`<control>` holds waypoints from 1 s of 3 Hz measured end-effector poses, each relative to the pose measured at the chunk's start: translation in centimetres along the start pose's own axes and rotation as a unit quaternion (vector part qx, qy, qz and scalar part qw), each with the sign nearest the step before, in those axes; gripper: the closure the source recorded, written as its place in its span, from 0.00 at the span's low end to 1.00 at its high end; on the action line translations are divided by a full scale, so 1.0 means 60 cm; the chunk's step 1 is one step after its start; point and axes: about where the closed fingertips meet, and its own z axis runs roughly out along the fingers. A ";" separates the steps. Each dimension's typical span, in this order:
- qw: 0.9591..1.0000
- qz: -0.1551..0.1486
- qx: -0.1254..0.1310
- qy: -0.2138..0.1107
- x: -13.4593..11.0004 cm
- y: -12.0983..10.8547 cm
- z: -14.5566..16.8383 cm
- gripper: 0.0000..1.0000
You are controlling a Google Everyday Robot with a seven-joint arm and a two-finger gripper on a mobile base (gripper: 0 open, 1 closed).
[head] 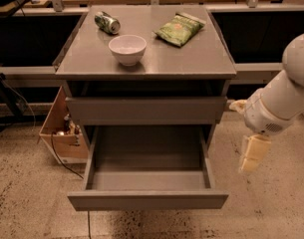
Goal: Close middle drawer
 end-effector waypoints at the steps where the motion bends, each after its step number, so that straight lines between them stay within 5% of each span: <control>1: 1.000 -0.007 -0.030 -0.005 0.054 0.021 0.117 0.00; 2: 0.999 -0.004 -0.050 -0.007 0.090 0.048 0.181 0.00; 3: 0.999 -0.004 -0.050 -0.007 0.090 0.048 0.181 0.00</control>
Offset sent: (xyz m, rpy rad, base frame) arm -0.0264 -0.0340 -0.1683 0.0336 0.1276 0.0401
